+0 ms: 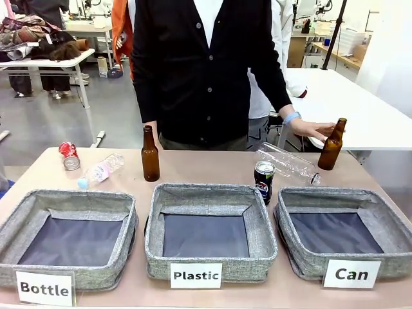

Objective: Sort the can waste into the basket.
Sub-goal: Pick up the can waste from the table and place it in the right Fabric basket.

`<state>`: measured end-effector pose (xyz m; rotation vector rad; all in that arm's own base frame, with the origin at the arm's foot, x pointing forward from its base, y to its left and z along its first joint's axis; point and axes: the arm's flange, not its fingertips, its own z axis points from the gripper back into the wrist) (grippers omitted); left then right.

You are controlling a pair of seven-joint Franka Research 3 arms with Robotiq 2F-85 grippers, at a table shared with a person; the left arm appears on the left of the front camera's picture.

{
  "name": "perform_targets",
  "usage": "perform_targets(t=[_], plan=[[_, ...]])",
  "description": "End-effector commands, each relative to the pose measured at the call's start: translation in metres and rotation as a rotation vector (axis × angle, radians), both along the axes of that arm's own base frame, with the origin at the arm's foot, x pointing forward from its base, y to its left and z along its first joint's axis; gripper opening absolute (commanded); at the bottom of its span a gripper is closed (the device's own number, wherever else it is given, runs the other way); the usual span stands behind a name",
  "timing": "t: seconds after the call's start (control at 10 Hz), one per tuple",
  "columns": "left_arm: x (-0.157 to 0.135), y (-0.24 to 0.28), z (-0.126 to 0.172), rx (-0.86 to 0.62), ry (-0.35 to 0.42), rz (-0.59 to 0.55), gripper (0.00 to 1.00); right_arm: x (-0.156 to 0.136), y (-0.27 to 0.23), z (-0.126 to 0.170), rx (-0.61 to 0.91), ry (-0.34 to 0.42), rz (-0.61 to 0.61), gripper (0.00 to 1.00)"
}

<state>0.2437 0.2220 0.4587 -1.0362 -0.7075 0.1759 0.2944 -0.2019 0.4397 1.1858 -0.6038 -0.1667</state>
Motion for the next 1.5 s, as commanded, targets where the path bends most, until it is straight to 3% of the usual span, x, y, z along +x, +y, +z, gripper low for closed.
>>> perform_targets(t=[0.0, 0.1, 0.4, 0.5, 0.7, 0.8, 0.9, 1.1, 1.2, 1.3, 1.4], plan=[[0.013, -0.012, 0.017, 0.079, -0.003, -0.006, 1.0, 0.003, -0.001, 0.006, 0.022, 0.002, -0.007, 1.0], [0.036, -0.022, 0.031, 0.143, 0.045, -0.047, 1.0, 0.003, -0.001, 0.006, 0.022, 0.002, -0.007, 1.0], [0.14, -0.047, 0.069, 0.284, 0.21, -0.009, 1.0, 0.003, -0.001, 0.006, 0.022, 0.002, -0.007, 1.0], [0.181, -0.06, 0.074, 0.358, 0.249, -0.002, 1.0, 0.003, -0.001, 0.006, 0.022, 0.002, -0.007, 1.0], [0.229, -0.078, 0.063, 0.543, 0.311, 0.074, 1.0, 0.003, -0.001, 0.006, 0.022, 0.002, -0.007, 1.0], [0.241, -0.085, 0.052, 0.572, 0.378, -0.007, 1.0, 0.003, -0.001, 0.006, 0.022, 0.002, -0.007, 1.0], [0.221, -0.088, 0.065, 0.454, 0.242, 0.037, 1.0, 0.003, -0.001, 0.006, 0.022, 0.002, -0.007, 1.0], [0.221, -0.088, 0.065, 0.454, 0.242, 0.037, 1.0, 0.003, -0.001, 0.006, 0.022, 0.002, -0.007, 1.0], [0.24, -0.089, 0.054, 0.51, 0.291, 0.036, 1.0, 0.003, -0.001, 0.006, 0.022, 0.002, -0.007, 1.0], [0.235, -0.09, 0.049, 0.558, 0.338, 0.006, 1.0, 0.003, -0.001, 0.006, 0.022, 0.002, -0.007, 1.0], [0.25, -0.089, 0.047, 0.549, 0.372, -0.017, 1.0, 0.003, -0.001, 0.006, 0.022, 0.002, -0.007, 1.0]])
